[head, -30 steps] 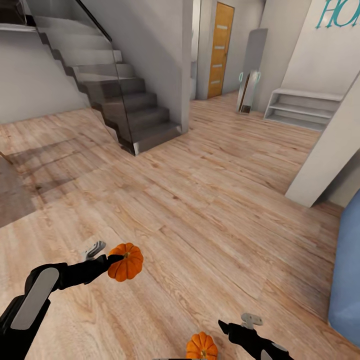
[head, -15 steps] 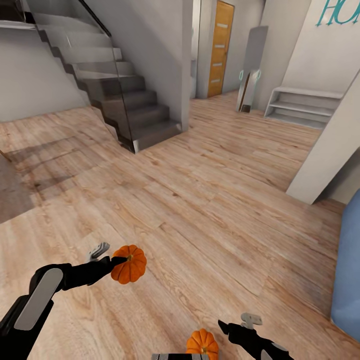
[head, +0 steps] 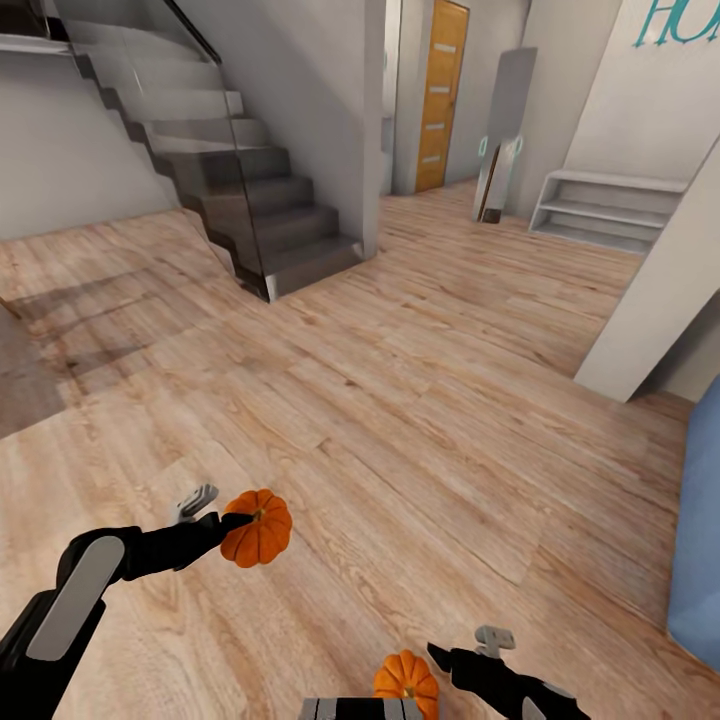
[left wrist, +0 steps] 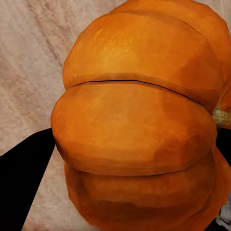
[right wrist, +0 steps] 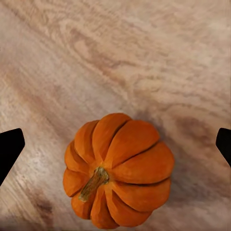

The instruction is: Place each of the two pumpkins and all three candles from the living room inside a cabinet in the living room (use any cabinet), then make sure every cabinet is closed, and position the cauldron so it is next to a table in the living room.

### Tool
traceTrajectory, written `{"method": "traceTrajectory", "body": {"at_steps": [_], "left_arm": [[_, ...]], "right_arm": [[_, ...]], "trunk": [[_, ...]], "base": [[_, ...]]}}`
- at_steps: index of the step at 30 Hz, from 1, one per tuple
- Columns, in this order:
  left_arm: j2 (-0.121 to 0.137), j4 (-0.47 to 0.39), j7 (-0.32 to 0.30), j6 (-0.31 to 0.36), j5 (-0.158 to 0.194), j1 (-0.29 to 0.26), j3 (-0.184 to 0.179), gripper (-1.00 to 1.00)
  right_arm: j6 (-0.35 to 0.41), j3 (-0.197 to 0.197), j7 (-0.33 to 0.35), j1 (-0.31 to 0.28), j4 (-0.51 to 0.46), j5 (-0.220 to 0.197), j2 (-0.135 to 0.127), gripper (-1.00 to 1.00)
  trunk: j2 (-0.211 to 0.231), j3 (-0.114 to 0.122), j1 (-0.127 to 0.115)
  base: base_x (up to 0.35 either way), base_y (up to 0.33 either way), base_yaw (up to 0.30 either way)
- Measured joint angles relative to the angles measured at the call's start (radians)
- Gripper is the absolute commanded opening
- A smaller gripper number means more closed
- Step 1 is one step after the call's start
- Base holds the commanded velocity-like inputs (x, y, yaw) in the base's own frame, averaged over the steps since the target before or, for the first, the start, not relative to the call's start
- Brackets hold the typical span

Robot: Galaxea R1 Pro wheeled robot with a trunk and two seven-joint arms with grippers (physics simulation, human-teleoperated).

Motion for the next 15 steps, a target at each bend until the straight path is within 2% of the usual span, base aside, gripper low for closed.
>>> {"method": "traceTrajectory", "body": {"at_steps": [5, 15], "left_arm": [[0.0, 0.0, 0.0, 0.0, 0.0, 0.0, -0.001, -1.0], [0.0, 0.0, -0.001, 0.0, 0.0, 0.0, -0.001, -1.0]], "right_arm": [[-0.001, -0.003, 0.005, 0.0, 0.001, -0.005, -0.001, 1.0], [-0.004, -0.006, 0.007, 0.0, 0.001, -0.008, -0.002, 1.0]], "trunk": [[-0.035, -0.016, 0.019], [-0.038, -0.054, 0.024]], "base": [[0.0, 0.0, 0.0], [0.0, 0.0, 0.0]]}}
